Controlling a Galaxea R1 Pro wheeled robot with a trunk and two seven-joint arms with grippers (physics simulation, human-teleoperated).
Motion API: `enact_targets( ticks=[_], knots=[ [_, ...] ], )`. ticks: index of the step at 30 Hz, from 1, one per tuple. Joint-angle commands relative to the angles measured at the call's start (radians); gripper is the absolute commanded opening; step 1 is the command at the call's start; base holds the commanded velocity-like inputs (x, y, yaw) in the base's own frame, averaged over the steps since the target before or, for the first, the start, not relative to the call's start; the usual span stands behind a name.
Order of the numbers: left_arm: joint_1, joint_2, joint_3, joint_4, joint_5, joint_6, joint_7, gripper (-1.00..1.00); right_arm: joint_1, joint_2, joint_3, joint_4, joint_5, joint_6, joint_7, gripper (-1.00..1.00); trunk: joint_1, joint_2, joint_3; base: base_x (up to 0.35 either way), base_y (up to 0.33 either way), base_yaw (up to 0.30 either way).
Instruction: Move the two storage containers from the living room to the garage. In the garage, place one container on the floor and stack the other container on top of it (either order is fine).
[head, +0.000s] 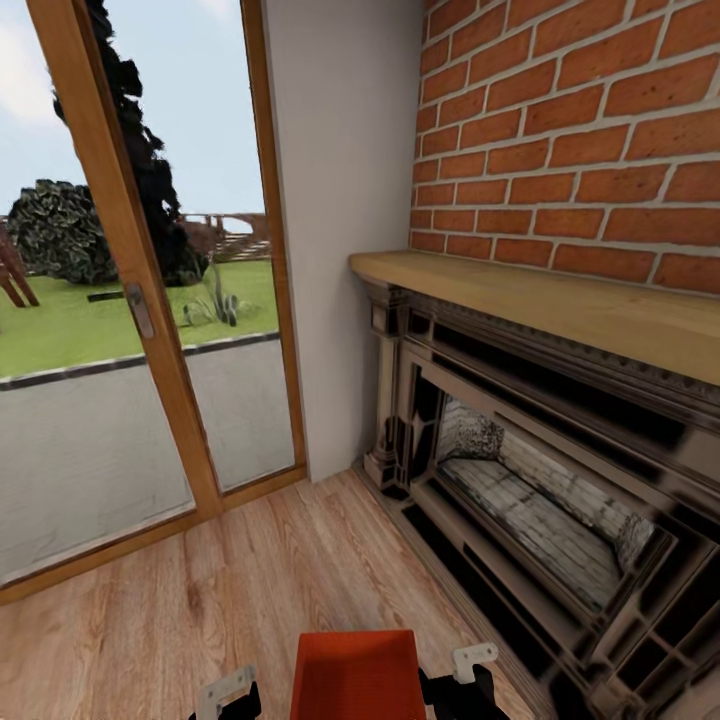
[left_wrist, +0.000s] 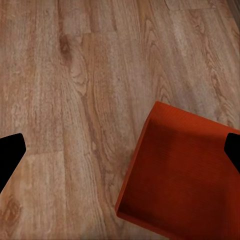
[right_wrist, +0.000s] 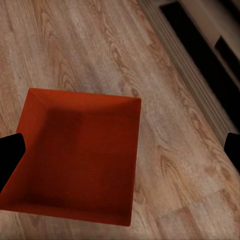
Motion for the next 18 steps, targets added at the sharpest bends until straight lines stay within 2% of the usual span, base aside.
enact_targets(
  ticks=[1,18],
  knots=[
    [-0.001,-0.001,0.001,0.000,0.009,-0.004,0.000,1.00,-0.001,0.001,-0.004,0.000,0.008,-0.003,0.004,1.00,0.001,-0.002,-0.003,0.000,0.000,0.000],
    [-0.001,-0.001,-0.006,0.000,0.006,-0.002,0.000,1.00,-0.001,0.000,-0.009,0.003,-0.005,-0.003,0.005,1.00,0.001,-0.002,-0.030,0.000,0.000,0.000]
  ],
)
